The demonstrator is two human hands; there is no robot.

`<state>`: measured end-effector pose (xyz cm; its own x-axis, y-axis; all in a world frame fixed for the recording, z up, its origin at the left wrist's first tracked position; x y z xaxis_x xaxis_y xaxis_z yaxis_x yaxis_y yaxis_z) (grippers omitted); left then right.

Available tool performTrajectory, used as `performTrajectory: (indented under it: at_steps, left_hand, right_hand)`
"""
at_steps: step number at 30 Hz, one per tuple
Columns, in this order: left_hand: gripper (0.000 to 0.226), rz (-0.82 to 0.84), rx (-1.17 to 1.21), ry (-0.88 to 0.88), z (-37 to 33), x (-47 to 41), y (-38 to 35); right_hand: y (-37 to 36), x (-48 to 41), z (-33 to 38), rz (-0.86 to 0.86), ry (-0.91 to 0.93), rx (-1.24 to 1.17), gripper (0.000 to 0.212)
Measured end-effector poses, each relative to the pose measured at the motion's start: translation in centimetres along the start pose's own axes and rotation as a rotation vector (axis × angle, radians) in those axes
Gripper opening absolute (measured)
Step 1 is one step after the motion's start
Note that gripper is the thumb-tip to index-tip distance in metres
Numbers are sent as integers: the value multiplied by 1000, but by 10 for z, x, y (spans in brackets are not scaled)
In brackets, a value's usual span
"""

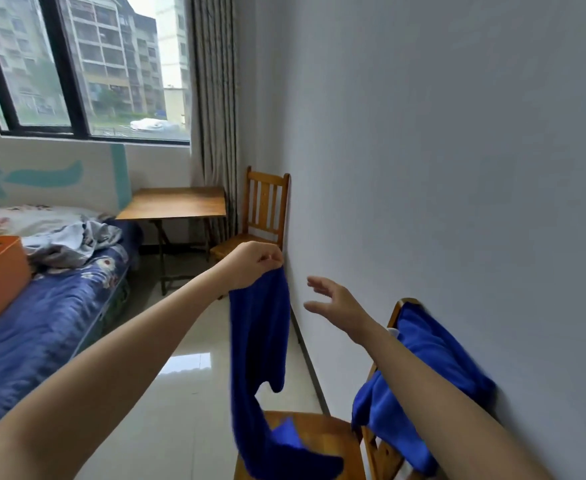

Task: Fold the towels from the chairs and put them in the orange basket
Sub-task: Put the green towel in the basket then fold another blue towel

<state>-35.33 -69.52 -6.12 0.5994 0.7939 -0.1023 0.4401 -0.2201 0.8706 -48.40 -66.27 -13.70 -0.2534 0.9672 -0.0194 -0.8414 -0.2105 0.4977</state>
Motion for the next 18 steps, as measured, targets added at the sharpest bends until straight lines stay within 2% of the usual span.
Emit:
performTrajectory:
  at_steps: [2, 4, 6, 9, 13, 16, 18]
  left_hand:
    - [20, 40, -34, -45, -14, 0, 1]
    - [19, 52, -27, -70, -21, 2, 4]
    - [18, 38, 11, -59, -20, 6, 9]
    - [15, 72, 18, -10, -3, 15, 8]
    - [8, 103, 19, 38, 16, 30, 11]
    - [12, 158, 66, 45, 14, 36, 23]
    - [15, 194, 126, 56, 16, 42, 32]
  right_hand:
    - [-16, -11, 30, 107, 71, -94, 50]
    - [-31, -20, 48, 198, 103, -149, 27]
    - [-32, -26, 55, 173, 113, -146, 13]
    - [-21, -33, 59, 107, 122, -76, 16]
    - [-39, -37, 62, 333, 64, 127, 15]
    - [-49, -32, 41, 452, -28, 123, 34]
    - [-52, -27, 23, 493, -69, 117, 30]
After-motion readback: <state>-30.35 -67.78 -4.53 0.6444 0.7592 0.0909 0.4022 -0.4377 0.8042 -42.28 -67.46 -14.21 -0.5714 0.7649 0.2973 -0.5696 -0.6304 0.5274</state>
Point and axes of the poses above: each hand's wrist, its own x-axis away from the middle knuckle, its own y-axis out of the back of the hand, z = x × y, the point moved 10 cm from there along -x, towards the middle knuckle, and after that the axes turned 10 degrees about z, right-handed, at the moved point
